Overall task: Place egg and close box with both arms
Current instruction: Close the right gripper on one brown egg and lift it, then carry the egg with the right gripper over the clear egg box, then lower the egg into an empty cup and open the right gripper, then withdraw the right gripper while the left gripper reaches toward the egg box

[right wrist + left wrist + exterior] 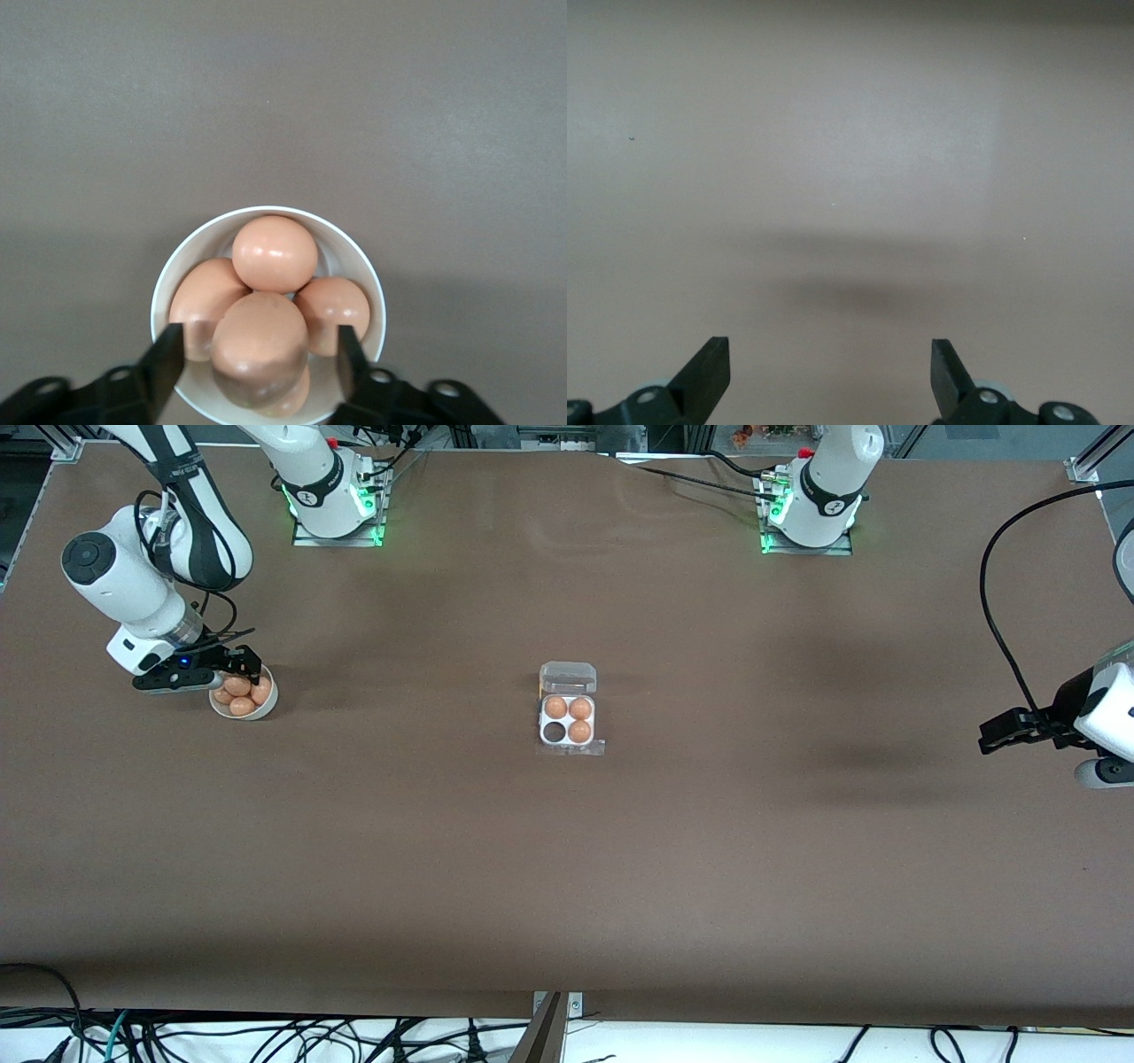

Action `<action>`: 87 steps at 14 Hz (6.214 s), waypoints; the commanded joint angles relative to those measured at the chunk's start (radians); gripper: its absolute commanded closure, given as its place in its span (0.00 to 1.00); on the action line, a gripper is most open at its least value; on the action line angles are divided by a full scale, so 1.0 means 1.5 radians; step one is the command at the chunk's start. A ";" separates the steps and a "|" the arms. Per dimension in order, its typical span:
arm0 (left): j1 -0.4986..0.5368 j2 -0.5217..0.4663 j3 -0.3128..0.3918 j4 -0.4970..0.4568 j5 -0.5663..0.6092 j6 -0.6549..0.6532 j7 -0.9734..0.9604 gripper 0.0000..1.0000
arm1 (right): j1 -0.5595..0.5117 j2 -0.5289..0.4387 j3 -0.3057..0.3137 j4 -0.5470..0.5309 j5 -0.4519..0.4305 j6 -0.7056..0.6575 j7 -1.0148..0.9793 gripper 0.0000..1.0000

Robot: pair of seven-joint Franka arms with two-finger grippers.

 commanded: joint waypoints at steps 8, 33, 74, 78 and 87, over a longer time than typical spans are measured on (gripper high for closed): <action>-0.004 0.005 0.003 0.017 -0.012 -0.013 0.008 0.00 | -0.001 0.005 0.003 -0.003 -0.002 0.009 -0.004 0.61; -0.006 0.006 0.003 0.017 -0.012 -0.013 0.009 0.00 | 0.027 0.127 0.286 0.450 0.001 -0.476 0.476 0.72; -0.006 0.011 -0.007 0.024 -0.012 -0.012 0.007 0.00 | 0.375 0.491 0.291 0.793 0.000 -0.371 1.069 0.13; -0.007 0.016 -0.007 0.032 -0.014 -0.012 0.006 0.00 | 0.370 0.491 0.290 0.805 -0.001 -0.372 1.058 0.01; -0.006 0.016 -0.143 0.042 -0.015 -0.099 -0.103 0.12 | 0.283 0.466 0.260 0.828 -0.007 -0.397 0.866 0.00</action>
